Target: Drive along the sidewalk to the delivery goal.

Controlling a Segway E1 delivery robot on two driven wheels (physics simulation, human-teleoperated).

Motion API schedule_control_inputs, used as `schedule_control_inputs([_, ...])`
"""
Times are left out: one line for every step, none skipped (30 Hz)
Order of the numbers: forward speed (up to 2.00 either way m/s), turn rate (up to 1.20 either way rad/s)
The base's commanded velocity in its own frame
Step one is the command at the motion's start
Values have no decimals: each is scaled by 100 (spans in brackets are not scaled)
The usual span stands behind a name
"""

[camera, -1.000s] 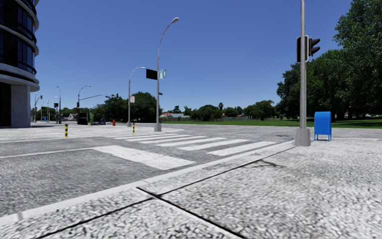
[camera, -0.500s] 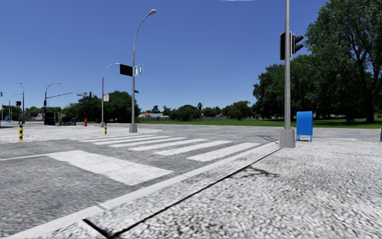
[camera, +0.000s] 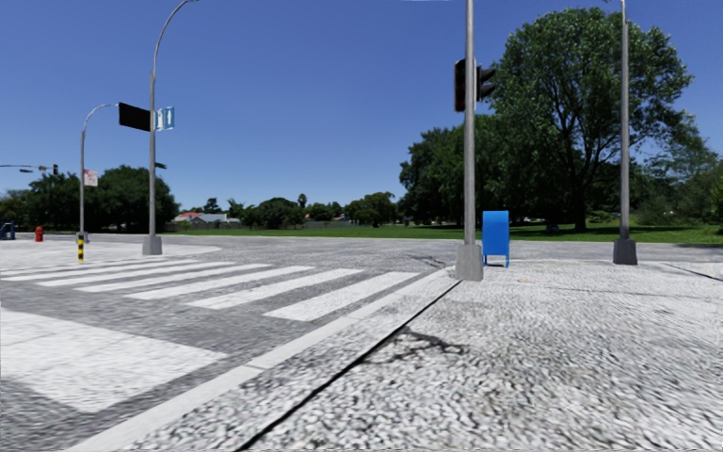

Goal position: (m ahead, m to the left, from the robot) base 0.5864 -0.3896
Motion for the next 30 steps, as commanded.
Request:
schedule_control_inputs([107, -54])
schedule_control_inputs([107, -54])
schedule_control_inputs([106, -54])
schedule_control_inputs([103, -54])
schedule_control_inputs([98, -43])
schedule_control_inputs([98, -43])
schedule_control_inputs([92, 0])
schedule_control_inputs([83, 0])
schedule_control_inputs([75, 0])
schedule_control_inputs([75, 0])
schedule_control_inputs([59, 0])
schedule_control_inputs([37, 0])
schedule_control_inputs([19, 0])
schedule_control_inputs([19, 0])
schedule_control_inputs([2, 0])
schedule_control_inputs([0, 0])
schedule_control_inputs([0, 0])
schedule_control_inputs([0, 0])
schedule_control_inputs([0, 0])
schedule_control_inputs([0, 0])
schedule_control_inputs([0, 0])
schedule_control_inputs([0, 0])
schedule_control_inputs([0, 0])
schedule_control_inputs([0, 0])
schedule_control_inputs([0, 0])
schedule_control_inputs([0, 0])
schedule_control_inputs([0, 0])
schedule_control_inputs([0, 0])
schedule_control_inputs([0, 0])
schedule_control_inputs([0, 0])
